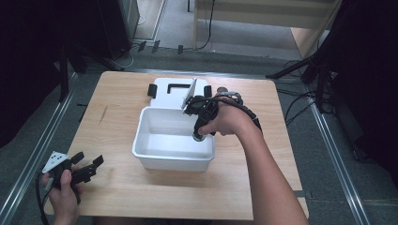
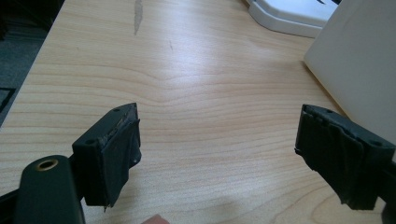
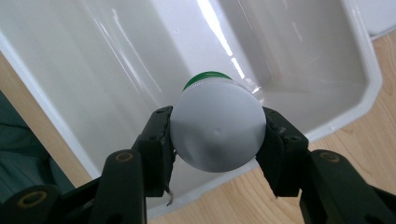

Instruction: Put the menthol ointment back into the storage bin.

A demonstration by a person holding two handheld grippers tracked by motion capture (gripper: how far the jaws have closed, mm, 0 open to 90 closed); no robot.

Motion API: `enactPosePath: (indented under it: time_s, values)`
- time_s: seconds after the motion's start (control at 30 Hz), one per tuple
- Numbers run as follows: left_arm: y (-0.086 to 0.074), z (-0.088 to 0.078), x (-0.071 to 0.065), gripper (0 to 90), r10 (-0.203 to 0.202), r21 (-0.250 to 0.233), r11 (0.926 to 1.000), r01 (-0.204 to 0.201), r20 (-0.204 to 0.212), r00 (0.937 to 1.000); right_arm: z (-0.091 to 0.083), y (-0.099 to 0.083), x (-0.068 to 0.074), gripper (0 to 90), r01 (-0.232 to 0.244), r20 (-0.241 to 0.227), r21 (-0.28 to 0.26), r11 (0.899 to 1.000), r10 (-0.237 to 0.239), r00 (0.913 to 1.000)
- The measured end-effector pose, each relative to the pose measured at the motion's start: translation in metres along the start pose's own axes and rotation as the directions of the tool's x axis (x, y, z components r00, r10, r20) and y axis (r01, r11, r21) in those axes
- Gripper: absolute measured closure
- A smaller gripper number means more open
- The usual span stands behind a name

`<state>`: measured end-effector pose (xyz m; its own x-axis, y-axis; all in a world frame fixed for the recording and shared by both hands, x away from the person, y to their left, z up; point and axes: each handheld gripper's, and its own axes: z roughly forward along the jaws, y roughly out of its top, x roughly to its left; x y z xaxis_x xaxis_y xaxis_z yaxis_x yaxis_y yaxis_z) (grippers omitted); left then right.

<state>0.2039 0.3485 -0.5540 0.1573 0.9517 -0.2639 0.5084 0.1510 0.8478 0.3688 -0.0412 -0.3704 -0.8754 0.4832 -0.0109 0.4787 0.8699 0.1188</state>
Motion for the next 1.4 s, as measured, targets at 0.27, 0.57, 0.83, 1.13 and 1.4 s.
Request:
enactPosePath:
  time_s: [0.27,0.57,0.83,1.13,1.4]
  values:
    - [0.0,0.0,0.0,14.7,0.001,-0.001,1.0,-0.001,-0.001,1.0,0.019,-0.002,-0.001,51.4,0.049,-0.004,0.004,0.999,-0.049,0.9988]
    - [0.0,0.0,0.0,14.7,0.0,-0.002,1.0,0.0,0.0,1.0,0.038,-0.004,-0.002,51.4,0.085,-0.009,0.017,0.996,-0.085,0.9963]
    - [0.0,0.0,0.0,14.7,0.001,0.0,1.0,-0.001,0.0,1.0,0.054,-0.007,-0.002,51.3,0.123,-0.002,0.035,0.992,-0.123,0.9925]
    - [0.0,0.0,0.0,14.7,0.002,0.003,1.0,-0.002,0.0,1.0,0.061,-0.006,0.003,51.2,0.188,0.059,0.055,0.981,-0.191,0.9798]
    - [0.0,0.0,0.0,14.7,0.002,0.003,1.0,-0.002,0.0,1.0,0.065,-0.002,0.009,51.3,0.202,0.051,0.047,0.978,-0.204,0.9776]
